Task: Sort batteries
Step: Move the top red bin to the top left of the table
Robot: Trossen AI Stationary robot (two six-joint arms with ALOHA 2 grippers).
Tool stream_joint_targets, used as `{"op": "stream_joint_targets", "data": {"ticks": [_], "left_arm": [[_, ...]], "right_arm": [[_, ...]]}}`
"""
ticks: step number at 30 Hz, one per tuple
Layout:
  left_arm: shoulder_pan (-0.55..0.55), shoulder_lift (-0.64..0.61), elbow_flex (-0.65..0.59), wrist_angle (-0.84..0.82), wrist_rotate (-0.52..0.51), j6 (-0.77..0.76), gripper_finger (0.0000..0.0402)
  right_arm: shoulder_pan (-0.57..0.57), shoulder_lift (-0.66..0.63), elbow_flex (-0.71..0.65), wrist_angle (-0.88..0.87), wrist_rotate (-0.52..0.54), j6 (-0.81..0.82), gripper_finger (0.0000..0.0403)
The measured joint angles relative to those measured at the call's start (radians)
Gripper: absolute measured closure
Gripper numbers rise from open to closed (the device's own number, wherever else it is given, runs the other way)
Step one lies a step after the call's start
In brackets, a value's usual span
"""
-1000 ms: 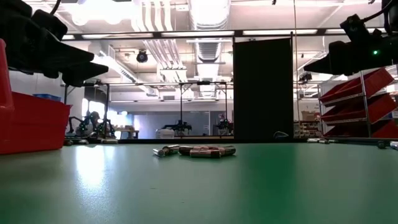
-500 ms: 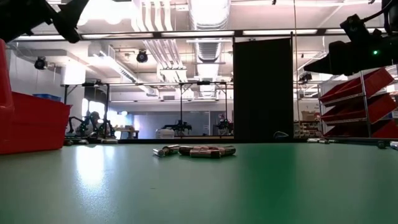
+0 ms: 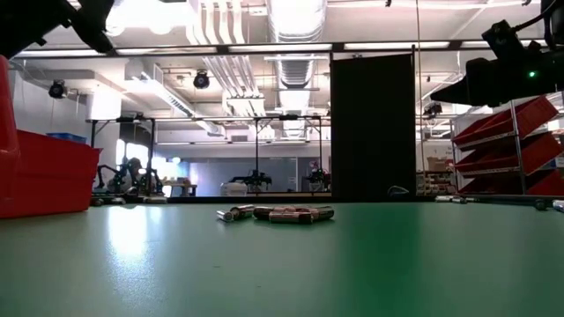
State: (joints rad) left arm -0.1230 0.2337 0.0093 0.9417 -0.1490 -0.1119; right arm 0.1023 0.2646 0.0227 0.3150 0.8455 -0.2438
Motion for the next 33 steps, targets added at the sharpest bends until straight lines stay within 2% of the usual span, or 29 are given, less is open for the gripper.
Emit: {"op": "stream_joint_targets", "data": {"ticks": [2,4,8,10,13,15,17,21,24,30,33], "left_arm": [[0.000,0.024,0.000,-0.033,-0.024,-0.033,0.0115],[0.000,0.053,0.000,-0.095,-0.119,-0.036,0.0115],[0.000,0.112,0.017,-0.255,-0.485,-0.067,0.0115],[0.001,0.137,0.078,-0.374,-0.615,-0.041,0.0115],[0.000,0.157,0.228,-0.627,-0.678,-0.026,0.0115],[0.000,0.175,0.352,-0.854,-0.679,-0.110,0.0115],[0.000,0.205,0.472,-1.110,-0.679,-0.269,0.0115],[0.000,0.297,0.666,-1.630,-0.680,-0.716,0.0115],[0.000,0.380,0.769,-1.943,-0.654,-1.026,0.0115],[0.008,0.562,1.011,-2.283,-0.474,-1.353,0.0115],[0.041,0.662,1.097,-2.435,-0.319,-1.474,0.0115]], "right_arm": [[0.000,0.000,0.000,0.000,0.000,-0.001,0.0390],[0.000,0.000,0.000,0.000,0.000,0.000,0.0390],[0.000,0.000,0.000,0.000,0.000,0.000,0.0390],[0.000,0.000,0.000,0.000,0.000,-0.001,0.0390],[0.000,0.000,0.000,0.000,0.000,0.000,0.0390],[0.000,0.000,0.000,0.000,0.000,-0.001,0.0390],[0.000,0.000,0.000,0.000,0.000,0.000,0.0390],[0.000,0.000,0.000,0.000,0.000,0.000,0.0390],[0.000,0.000,0.000,0.000,0.000,0.000,0.0390],[0.000,0.000,0.000,0.000,0.000,-0.001,0.0390],[0.000,0.000,0.000,-0.001,0.000,0.000,0.0390]]}}
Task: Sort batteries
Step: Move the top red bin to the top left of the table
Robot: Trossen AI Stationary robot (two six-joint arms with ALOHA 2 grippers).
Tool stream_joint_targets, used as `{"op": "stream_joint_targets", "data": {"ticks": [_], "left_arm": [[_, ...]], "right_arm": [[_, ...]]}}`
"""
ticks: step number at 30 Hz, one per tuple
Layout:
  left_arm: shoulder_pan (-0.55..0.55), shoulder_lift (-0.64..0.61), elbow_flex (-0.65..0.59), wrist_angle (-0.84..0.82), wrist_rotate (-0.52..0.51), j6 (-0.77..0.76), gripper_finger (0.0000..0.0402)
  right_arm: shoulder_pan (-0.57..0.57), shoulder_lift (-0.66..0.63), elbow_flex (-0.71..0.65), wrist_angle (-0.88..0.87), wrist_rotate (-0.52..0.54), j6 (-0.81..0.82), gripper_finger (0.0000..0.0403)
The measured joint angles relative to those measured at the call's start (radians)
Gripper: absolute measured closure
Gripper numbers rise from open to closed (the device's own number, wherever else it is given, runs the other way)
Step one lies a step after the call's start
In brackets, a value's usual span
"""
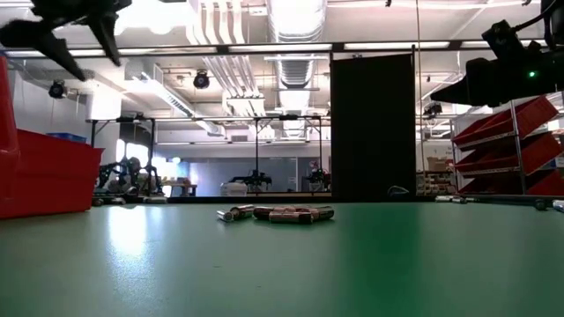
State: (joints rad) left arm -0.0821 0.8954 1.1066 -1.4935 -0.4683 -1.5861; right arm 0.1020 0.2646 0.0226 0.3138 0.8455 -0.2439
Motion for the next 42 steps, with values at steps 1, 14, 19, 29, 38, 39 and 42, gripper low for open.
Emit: {"op": "stream_joint_targets", "data": {"ticks": [1,14,19,29,38,39,42], "left_arm": [[0.017,0.031,0.018,-0.049,0.071,-0.023,0.0115],[0.037,0.315,-0.080,-0.081,0.143,0.222,0.0115],[0.037,0.274,-0.168,-0.075,0.203,0.309,0.0115],[0.024,0.091,-0.282,0.035,0.276,0.151,0.0115],[0.020,0.159,-0.139,0.068,0.222,0.122,0.0115],[0.020,0.174,-0.138,0.069,0.227,0.115,0.0115],[0.020,0.220,-0.147,0.070,0.235,0.105,0.0115]], "right_arm": [[0.000,0.000,0.000,0.000,0.000,-0.001,0.0390],[0.000,0.000,0.000,-0.002,-0.007,-0.001,0.0390],[0.000,0.000,0.000,-0.002,-0.007,0.000,0.0390],[0.000,0.000,0.000,-0.002,-0.007,-0.001,0.0390],[0.000,0.000,0.000,-0.002,-0.007,-0.001,0.0390],[0.000,0.000,0.000,-0.002,-0.008,-0.001,0.0390],[0.000,0.000,0.000,-0.002,-0.007,-0.002,0.0390]]}}
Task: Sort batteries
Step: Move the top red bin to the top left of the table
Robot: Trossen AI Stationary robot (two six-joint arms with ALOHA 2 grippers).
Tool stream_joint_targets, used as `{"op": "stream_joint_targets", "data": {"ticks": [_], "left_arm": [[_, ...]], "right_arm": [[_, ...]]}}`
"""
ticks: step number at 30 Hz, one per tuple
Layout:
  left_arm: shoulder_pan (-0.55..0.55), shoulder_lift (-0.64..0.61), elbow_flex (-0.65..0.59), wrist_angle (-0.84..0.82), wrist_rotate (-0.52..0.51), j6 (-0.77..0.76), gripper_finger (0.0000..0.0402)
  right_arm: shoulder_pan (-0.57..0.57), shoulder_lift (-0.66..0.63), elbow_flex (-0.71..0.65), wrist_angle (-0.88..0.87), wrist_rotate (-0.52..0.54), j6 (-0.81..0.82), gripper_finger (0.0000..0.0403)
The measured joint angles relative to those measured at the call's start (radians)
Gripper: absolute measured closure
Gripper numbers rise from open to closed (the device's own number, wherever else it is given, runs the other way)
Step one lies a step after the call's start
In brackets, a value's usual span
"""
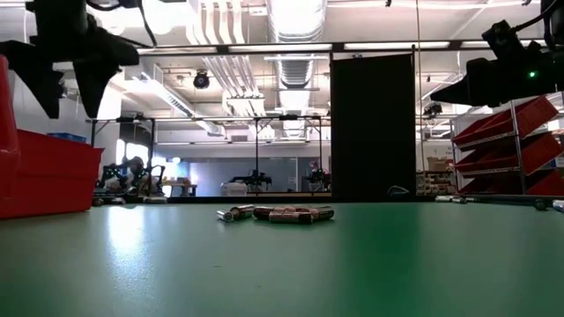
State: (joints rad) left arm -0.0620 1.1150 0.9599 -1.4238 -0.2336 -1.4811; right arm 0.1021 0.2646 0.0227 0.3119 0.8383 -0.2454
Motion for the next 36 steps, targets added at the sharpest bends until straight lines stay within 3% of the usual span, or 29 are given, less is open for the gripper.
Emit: {"op": "stream_joint_targets", "data": {"ticks": [8,13,19,29,36], "left_arm": [[0.000,0.138,-0.053,0.123,0.055,0.024,0.0118],[0.000,0.227,-0.058,0.124,0.108,0.091,0.0144],[0.004,0.265,-0.061,0.120,0.113,0.123,0.0209],[0.011,0.273,-0.074,0.122,0.114,0.126,0.0388],[0.090,0.251,-0.024,0.116,0.111,0.186,0.0395]], "right_arm": [[0.000,0.000,0.000,0.000,0.000,0.000,0.0390],[0.000,0.000,0.000,0.000,0.000,0.001,0.0390],[0.000,0.000,0.000,0.000,0.000,0.001,0.0390],[0.000,0.000,0.000,0.000,0.000,0.000,0.0390],[0.000,0.000,0.000,0.000,0.000,0.001,0.0390]]}}
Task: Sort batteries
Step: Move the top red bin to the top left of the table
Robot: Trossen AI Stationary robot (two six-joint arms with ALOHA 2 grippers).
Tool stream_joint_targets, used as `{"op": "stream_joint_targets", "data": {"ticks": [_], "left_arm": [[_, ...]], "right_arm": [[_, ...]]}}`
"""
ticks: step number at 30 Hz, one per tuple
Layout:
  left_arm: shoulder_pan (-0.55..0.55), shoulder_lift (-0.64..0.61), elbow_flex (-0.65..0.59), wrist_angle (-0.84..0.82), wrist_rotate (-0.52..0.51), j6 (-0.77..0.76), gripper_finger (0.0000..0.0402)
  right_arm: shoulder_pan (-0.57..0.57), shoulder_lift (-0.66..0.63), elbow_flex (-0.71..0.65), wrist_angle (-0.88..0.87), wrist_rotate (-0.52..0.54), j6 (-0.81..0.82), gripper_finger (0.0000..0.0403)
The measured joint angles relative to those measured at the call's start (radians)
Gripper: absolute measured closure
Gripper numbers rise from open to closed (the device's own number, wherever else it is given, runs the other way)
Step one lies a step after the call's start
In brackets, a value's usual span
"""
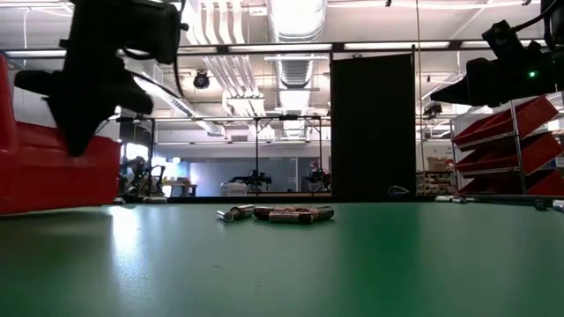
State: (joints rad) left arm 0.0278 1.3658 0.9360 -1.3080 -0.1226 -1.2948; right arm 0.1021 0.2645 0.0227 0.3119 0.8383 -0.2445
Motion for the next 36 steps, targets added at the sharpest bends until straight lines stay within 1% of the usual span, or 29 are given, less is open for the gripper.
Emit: {"op": "stream_joint_targets", "data": {"ticks": [3,6,9,11,13,16,19,23,27,29,36], "left_arm": [[0.064,-0.004,0.063,-0.006,-0.042,0.059,0.0400],[0.142,0.002,0.151,0.001,-0.098,0.128,0.0400],[0.240,0.015,0.233,0.042,-0.132,0.227,0.0400],[0.321,0.029,0.271,0.095,-0.104,0.286,0.0400],[0.397,0.052,0.303,0.152,-0.050,0.333,0.0400],[0.485,0.105,0.353,0.239,0.011,0.390,0.0400],[0.548,0.190,0.420,0.261,0.053,0.427,0.0400],[0.598,0.329,0.515,0.251,0.074,0.471,0.0400],[0.621,0.470,0.613,0.253,0.178,0.525,0.0400],[0.621,0.528,0.663,0.251,0.213,0.553,0.0400],[0.632,0.699,0.849,0.205,0.216,0.562,0.0400]], "right_arm": [[0.000,0.000,0.000,0.000,0.000,0.001,0.0390],[0.000,0.000,0.000,0.000,0.000,0.000,0.0390],[0.000,0.000,0.000,0.000,0.000,-0.001,0.0390],[0.000,0.000,0.000,0.000,0.000,0.001,0.0390],[0.000,0.000,0.000,0.000,0.000,-0.001,0.0390],[0.000,0.000,0.000,0.000,0.000,0.000,0.0390],[0.000,0.000,0.000,0.000,0.000,0.001,0.0390],[0.000,0.000,0.000,0.000,0.000,0.000,0.0390],[0.000,0.000,0.000,0.000,0.000,0.001,0.0390],[0.000,0.000,0.000,0.000,0.000,-0.001,0.0390],[0.000,0.000,0.000,0.000,0.000,0.000,0.0390]]}}
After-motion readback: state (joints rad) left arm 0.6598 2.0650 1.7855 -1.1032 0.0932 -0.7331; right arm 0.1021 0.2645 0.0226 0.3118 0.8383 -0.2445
